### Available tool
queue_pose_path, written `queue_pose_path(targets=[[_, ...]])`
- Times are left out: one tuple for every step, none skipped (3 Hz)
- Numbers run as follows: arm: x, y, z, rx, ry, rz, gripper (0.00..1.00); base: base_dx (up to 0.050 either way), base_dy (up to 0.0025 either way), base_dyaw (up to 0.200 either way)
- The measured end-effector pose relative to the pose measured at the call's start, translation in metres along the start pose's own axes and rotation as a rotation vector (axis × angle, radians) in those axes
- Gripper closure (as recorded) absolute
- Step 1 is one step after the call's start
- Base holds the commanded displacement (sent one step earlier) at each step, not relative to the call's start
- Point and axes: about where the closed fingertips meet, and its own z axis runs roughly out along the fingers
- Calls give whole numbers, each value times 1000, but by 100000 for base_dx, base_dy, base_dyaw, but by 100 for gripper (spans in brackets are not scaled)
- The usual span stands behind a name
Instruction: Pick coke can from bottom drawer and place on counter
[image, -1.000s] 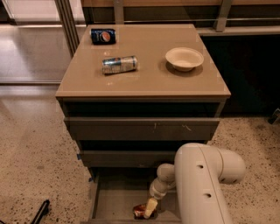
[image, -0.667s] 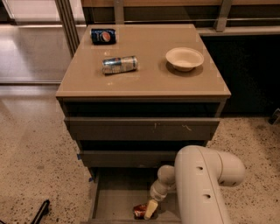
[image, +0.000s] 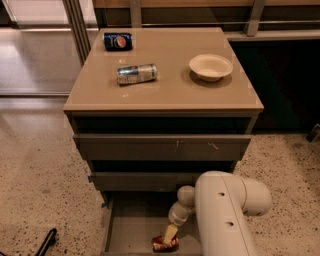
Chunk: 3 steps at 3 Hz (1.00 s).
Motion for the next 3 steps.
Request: queue_pose_path(targets=[[3, 10, 9, -16, -7, 3, 0, 0, 0, 0], [7, 17, 18, -17, -13, 17, 0, 0, 0, 0], [6, 19, 17, -16, -12, 23, 0, 0, 0, 0]])
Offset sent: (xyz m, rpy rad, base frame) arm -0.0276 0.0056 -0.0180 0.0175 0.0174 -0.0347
